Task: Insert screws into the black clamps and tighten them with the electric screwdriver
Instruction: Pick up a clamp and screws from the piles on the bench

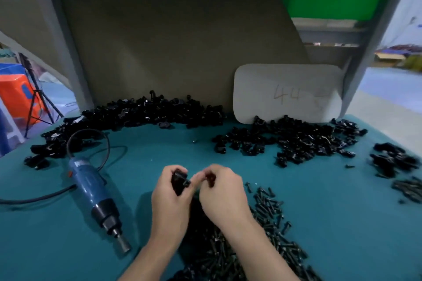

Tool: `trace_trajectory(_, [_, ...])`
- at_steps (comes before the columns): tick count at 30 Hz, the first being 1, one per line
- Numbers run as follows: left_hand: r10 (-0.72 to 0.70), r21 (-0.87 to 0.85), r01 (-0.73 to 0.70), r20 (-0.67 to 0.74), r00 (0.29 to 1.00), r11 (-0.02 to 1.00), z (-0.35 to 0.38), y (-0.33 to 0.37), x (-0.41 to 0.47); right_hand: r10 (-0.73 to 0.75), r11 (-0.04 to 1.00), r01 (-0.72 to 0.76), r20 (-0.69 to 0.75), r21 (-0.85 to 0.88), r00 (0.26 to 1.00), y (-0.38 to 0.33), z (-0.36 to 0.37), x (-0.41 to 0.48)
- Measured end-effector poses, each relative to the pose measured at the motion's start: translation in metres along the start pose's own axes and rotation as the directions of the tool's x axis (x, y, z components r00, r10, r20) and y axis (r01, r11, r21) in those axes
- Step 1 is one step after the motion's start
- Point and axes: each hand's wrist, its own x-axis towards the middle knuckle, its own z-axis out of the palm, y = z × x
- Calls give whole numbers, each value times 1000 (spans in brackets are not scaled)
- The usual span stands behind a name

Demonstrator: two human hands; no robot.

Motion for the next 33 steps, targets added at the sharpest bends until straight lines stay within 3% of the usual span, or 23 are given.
trace_trajectory(6, [-56, 65, 52, 62, 997, 997, 1, -8, 3, 78, 996, -78, 13, 38, 997, 20, -43, 22])
trace_trajectory(12, [-28, 29, 25, 99, 995, 999, 2, -5, 4, 183, 924, -178, -17, -339, 983, 75, -61, 91])
trace_trajectory(16, [-10, 19, 8, 85, 996, 1000, 1, -6, 4, 112, 849, -102, -12, -518, 994, 103, -55, 130])
trace_trajectory(22, [-9, 36, 6, 87, 996, 999, 4, -11, 5, -60, 847, -2, -101, -532, 993, 111, -42, 147])
trace_trajectory(25, [22, 52, -27, 88, 996, 998, 4, -12, 5, -36, 956, -12, -158, -295, 987, 98, -42, 135])
trace_trajectory(27, [22, 32, -25, 95, 995, 999, 4, -11, 5, 78, 997, -76, -173, 22, 982, 83, -45, 117])
trace_trajectory(28, [22, 1, -22, 110, 994, 1000, 4, -8, 5, 150, 965, -112, -146, 238, 978, 75, -46, 106])
trace_trajectory(30, [43, -56, -35, 137, 990, 998, 3, -4, 3, 219, 722, -185, 34, 666, 975, 57, -47, 77])
trace_trajectory(32, [65, -103, -49, 159, 985, 993, 1, 1, 1, 157, 462, -246, 194, 852, 968, 44, -49, 51])
trace_trajectory(33, [73, -125, -52, 173, 982, 991, 0, 3, 0, 123, 385, -268, 239, 883, 963, 39, -50, 40])
